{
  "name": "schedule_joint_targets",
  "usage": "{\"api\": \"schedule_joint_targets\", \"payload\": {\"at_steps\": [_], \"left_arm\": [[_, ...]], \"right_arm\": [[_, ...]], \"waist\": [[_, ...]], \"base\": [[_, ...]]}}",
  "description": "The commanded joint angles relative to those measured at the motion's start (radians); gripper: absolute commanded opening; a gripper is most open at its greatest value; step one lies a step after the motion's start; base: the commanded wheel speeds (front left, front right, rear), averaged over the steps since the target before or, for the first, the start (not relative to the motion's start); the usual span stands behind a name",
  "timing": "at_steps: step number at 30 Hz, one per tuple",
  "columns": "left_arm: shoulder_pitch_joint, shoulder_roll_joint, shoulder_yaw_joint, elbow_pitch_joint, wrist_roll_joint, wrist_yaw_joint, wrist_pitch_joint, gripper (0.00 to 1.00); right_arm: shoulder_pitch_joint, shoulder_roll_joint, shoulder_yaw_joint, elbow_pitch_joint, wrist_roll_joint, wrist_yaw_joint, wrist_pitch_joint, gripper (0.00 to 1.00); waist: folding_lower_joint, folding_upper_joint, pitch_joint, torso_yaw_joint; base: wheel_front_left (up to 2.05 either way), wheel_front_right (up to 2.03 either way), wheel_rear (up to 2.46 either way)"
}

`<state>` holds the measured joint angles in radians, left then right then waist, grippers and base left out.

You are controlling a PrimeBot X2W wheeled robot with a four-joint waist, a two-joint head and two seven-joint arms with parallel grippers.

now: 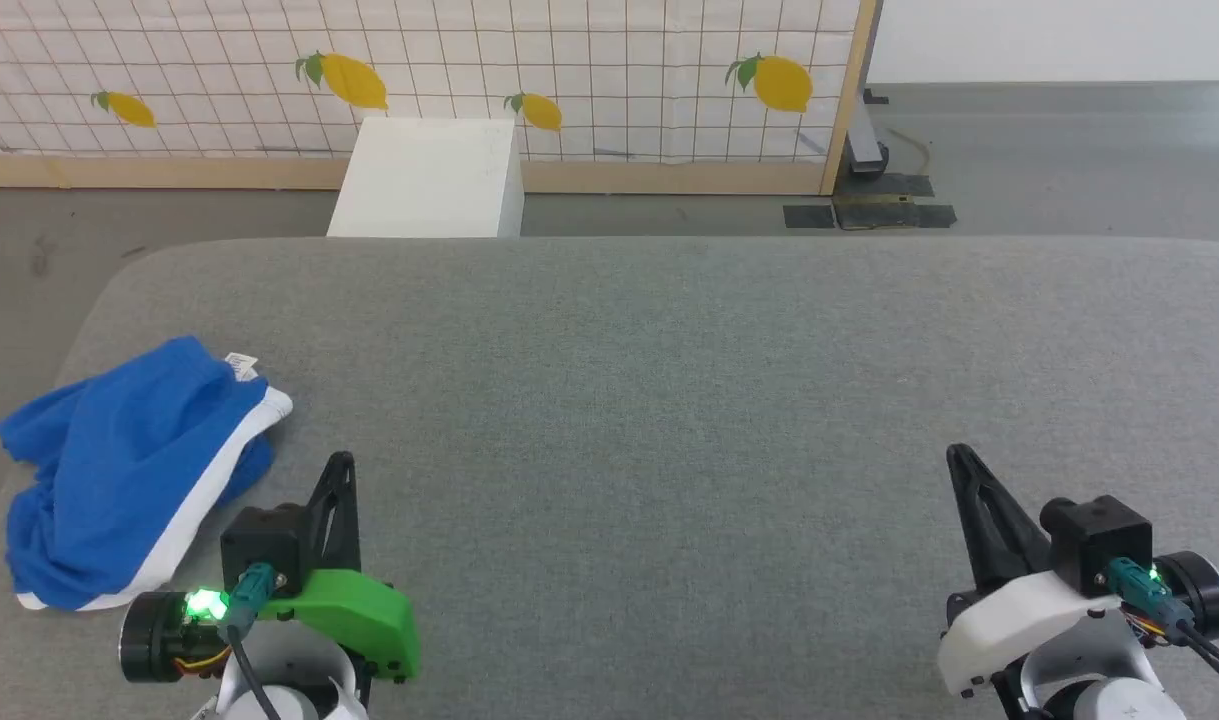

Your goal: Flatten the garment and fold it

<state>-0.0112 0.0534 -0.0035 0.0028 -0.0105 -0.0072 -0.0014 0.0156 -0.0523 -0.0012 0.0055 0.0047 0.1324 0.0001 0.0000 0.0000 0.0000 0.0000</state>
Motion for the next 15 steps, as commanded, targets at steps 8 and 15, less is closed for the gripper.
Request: {"api": "schedule_joint_targets", "payload": {"at_steps": [8,15], "left_arm": [[0.011,-0.003,0.004,-0.003,0.01,0.007,0.001,0.0],[0.011,-0.003,0.004,-0.003,0.01,0.007,0.001,0.0]], "right_arm": [[-0.016,0.002,0.001,-0.005,-0.005,-0.002,0.0,0.0],[-0.016,0.002,0.001,-0.005,-0.005,-0.002,0.0,0.0]], "waist": [[0.0,0.0,0.0,0.0],[0.0,0.0,0.0,0.0]], "base": [[0.0,0.0,0.0],[0.0,0.0,0.0]]}}
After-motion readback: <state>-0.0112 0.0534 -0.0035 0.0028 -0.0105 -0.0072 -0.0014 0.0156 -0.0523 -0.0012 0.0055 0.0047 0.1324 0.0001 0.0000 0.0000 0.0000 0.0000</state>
